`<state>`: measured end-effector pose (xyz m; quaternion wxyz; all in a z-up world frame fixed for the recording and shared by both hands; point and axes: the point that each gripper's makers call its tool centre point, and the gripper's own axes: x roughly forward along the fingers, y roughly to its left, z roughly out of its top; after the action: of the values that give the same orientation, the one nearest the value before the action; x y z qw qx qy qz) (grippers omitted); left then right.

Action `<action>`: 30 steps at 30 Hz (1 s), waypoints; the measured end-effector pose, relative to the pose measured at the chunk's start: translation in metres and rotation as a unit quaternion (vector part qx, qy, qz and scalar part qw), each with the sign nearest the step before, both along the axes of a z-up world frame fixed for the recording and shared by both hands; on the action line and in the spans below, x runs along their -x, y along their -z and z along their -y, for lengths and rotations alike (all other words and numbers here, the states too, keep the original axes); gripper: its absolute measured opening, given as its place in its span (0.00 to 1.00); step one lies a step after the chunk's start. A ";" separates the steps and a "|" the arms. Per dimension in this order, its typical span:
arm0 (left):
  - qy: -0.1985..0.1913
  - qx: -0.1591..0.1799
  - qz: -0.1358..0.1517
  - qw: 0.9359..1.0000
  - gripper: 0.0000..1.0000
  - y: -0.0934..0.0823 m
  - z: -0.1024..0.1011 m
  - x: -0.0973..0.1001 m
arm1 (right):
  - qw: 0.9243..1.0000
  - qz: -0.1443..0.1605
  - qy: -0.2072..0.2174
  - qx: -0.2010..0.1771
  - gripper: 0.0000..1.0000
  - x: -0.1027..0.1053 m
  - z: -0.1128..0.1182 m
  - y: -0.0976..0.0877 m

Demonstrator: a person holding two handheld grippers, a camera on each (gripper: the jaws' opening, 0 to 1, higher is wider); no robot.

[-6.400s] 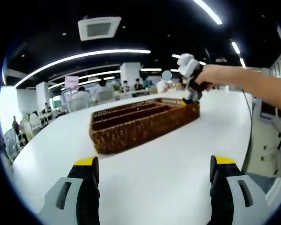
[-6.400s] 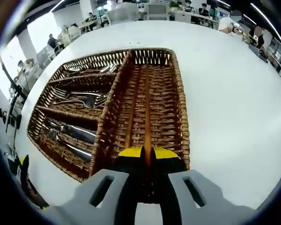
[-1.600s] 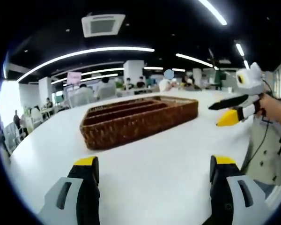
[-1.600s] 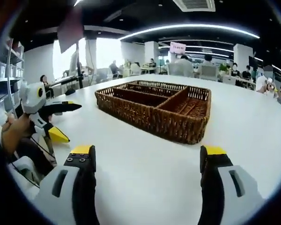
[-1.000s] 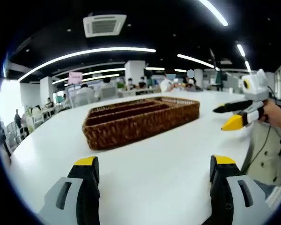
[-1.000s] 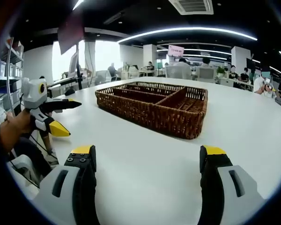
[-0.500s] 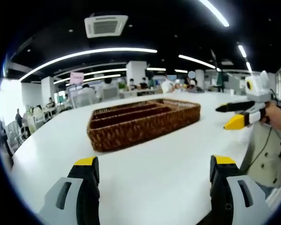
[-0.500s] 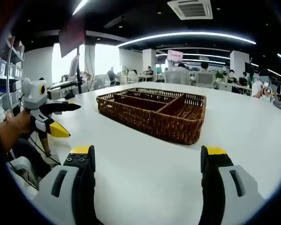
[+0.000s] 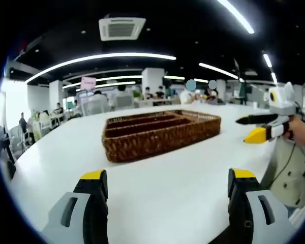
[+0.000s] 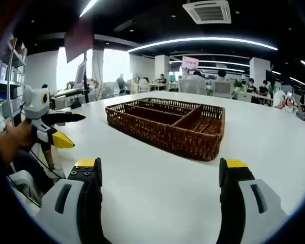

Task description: Arrange the knives, forks, and spoons in their matching storage slots by inserting each utensil handle-first until every utensil is classified and aligned in the correct compartment

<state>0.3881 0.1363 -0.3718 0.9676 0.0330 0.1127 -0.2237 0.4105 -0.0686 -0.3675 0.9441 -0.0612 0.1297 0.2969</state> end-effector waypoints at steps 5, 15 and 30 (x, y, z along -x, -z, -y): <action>0.003 -0.010 -0.001 1.000 1.00 0.003 0.002 0.001 | 1.000 -0.001 0.000 -0.005 0.99 -0.001 0.001 0.001; 0.000 -0.011 0.000 1.000 1.00 0.001 0.002 0.002 | 1.000 0.000 0.004 -0.007 0.99 -0.003 0.005 -0.001; 0.005 -0.005 0.003 1.000 1.00 -0.001 0.007 0.004 | 1.000 0.001 0.008 -0.009 0.99 -0.002 0.012 -0.002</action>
<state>0.3846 0.1296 -0.3710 0.9664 0.0392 0.1112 -0.2283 0.4124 -0.0802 -0.3659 0.9470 -0.0521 0.1270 0.2906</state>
